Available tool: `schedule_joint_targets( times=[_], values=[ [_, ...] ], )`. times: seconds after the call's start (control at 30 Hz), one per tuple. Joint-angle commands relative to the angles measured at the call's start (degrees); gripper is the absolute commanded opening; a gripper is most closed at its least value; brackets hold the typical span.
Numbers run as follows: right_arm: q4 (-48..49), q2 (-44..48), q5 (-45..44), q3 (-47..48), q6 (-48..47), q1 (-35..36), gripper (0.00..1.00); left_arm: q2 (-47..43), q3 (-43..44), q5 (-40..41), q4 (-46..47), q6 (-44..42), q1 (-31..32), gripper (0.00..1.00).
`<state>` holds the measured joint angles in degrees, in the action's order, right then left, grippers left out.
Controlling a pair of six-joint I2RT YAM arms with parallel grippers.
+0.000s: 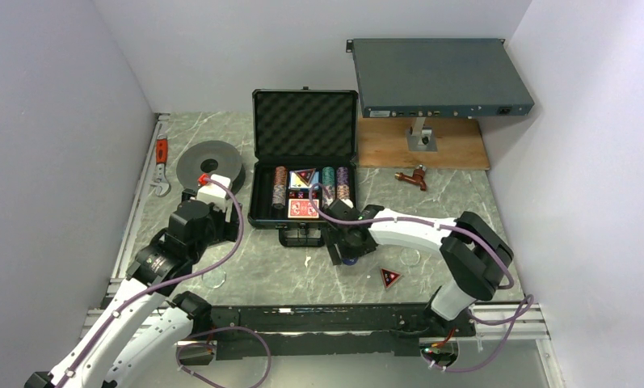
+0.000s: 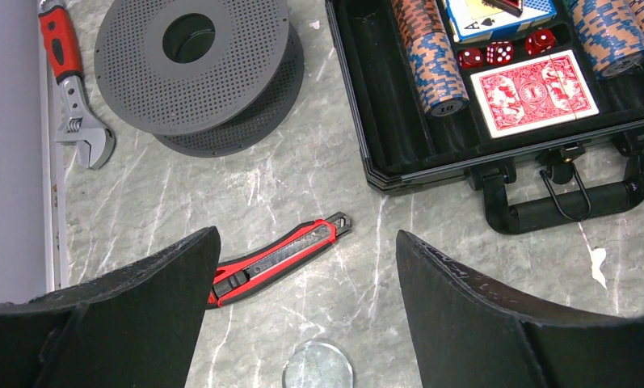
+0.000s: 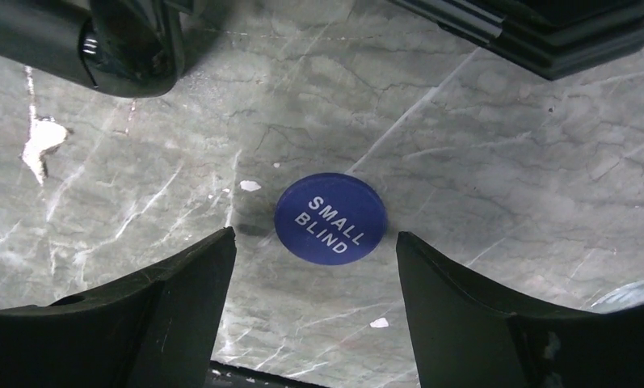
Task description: Pack up texas hold em set
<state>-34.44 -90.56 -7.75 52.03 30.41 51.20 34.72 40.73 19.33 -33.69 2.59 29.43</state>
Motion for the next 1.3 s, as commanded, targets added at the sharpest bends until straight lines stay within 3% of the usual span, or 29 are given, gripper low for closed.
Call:
schedule_joint_targets(
  times=[0.0, 0.7, 1.27],
  values=[
    [1.4, -1.5, -0.01, -0.21, -1.34, -0.8, 0.75, 0.02, 1.02, -0.25, 1.51, -0.04, -0.34, 0.85],
    [1.9, -5.73, 2.39, -1.49, -3.57, -2.16, 0.45, 0.52, 0.92, -0.37, 1.87, -0.39, -0.78, 0.86],
    [-3.13, 2.95, 1.89, 3.79, -3.55, -2.07, 0.42, 0.24, 0.93, -1.14, 2.05, -0.48, -1.22, 0.86]
  ],
)
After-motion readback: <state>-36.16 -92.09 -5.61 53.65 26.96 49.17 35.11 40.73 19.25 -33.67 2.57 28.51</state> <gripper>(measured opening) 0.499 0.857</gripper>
